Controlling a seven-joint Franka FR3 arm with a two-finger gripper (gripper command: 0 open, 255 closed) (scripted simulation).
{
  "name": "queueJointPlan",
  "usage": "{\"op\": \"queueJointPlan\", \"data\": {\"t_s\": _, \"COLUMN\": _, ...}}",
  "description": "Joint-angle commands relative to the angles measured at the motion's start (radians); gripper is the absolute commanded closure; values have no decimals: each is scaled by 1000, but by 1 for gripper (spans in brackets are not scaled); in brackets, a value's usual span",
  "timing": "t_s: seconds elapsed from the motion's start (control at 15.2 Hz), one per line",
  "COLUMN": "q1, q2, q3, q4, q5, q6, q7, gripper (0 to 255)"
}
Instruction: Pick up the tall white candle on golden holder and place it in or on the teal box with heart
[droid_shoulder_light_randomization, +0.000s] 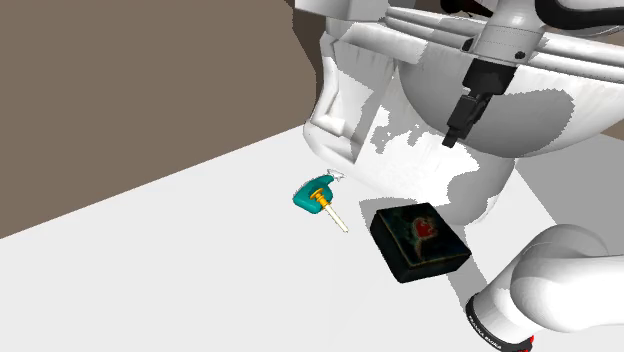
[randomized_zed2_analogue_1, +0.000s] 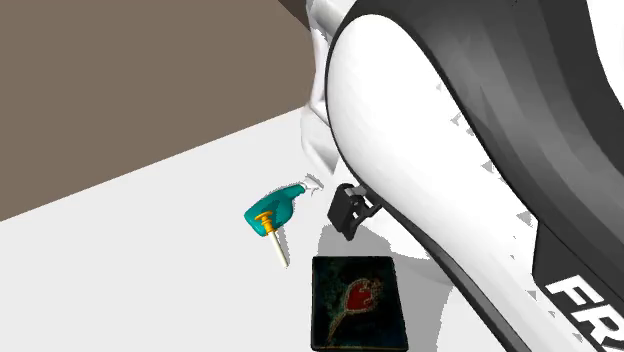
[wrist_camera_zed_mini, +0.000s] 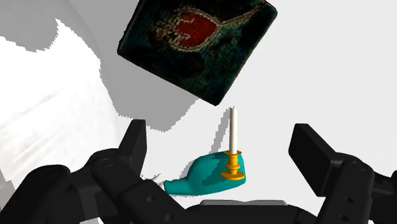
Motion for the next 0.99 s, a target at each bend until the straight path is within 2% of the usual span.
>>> {"op": "queueJointPlan", "data": {"t_s": 0.0, "q1": 0, "q2": 0, "q3": 0, "q4": 0, "q5": 0, "q6": 0, "q7": 0, "gripper": 0}}
{"op": "queueJointPlan", "data": {"t_s": 0.46, "q1": 25, "q2": 171, "q3": 56, "q4": -59, "q5": 42, "q6": 195, "q7": 50, "gripper": 0}}
{"op": "queueJointPlan", "data": {"t_s": 0.92, "q1": 50, "q2": 392, "q3": 107, "q4": -53, "q5": 73, "q6": 378, "q7": 94, "gripper": 0}}
